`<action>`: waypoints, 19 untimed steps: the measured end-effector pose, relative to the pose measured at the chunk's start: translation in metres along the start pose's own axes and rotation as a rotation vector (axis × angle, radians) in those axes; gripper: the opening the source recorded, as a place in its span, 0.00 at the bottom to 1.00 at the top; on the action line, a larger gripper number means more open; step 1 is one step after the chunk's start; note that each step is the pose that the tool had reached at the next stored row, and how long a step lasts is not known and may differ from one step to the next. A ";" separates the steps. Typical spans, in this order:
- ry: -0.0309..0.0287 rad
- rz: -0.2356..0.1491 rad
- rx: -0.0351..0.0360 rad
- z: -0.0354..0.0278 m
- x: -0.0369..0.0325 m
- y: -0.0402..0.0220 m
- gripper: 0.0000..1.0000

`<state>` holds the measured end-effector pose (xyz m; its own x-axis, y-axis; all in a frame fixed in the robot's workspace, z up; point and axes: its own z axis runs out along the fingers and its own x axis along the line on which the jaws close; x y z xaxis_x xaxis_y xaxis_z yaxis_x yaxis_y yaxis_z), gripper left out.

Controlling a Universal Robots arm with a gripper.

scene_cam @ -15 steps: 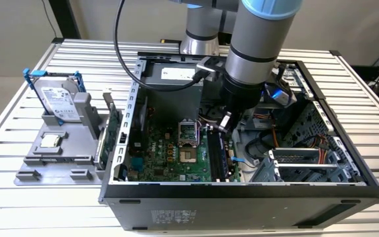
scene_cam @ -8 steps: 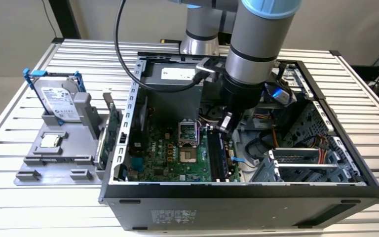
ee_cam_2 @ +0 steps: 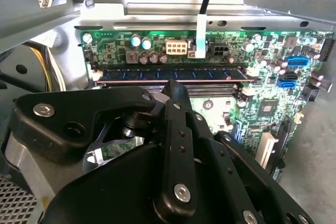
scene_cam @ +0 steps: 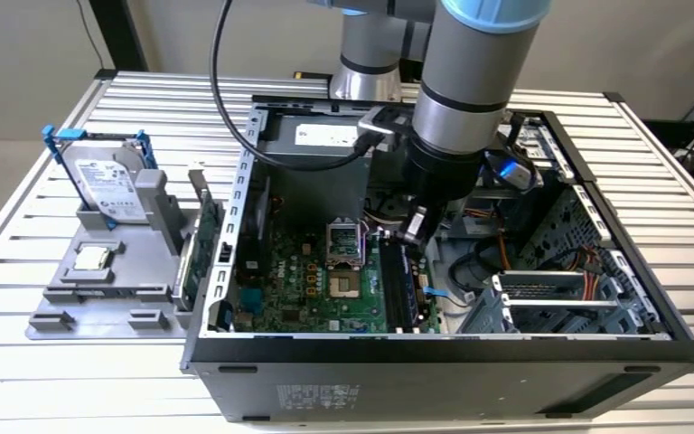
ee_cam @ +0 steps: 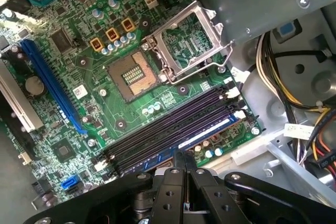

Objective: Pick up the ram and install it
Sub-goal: 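Press down the ram until it locks into place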

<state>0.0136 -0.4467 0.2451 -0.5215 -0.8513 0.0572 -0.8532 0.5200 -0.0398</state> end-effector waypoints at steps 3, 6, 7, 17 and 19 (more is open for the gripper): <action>0.0033 -0.009 0.0028 0.0000 0.0000 0.0000 0.00; 0.0063 -0.018 0.0054 0.0000 0.0000 0.0000 0.00; 0.0075 -0.022 0.0064 0.0000 0.0000 0.0000 0.00; 0.0206 -0.050 0.0166 0.0001 0.0000 0.0000 0.00; 0.0233 -0.056 0.0188 0.0001 0.0000 0.0000 0.00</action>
<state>0.0136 -0.4467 0.2449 -0.4730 -0.8771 0.0831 -0.8810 0.4699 -0.0547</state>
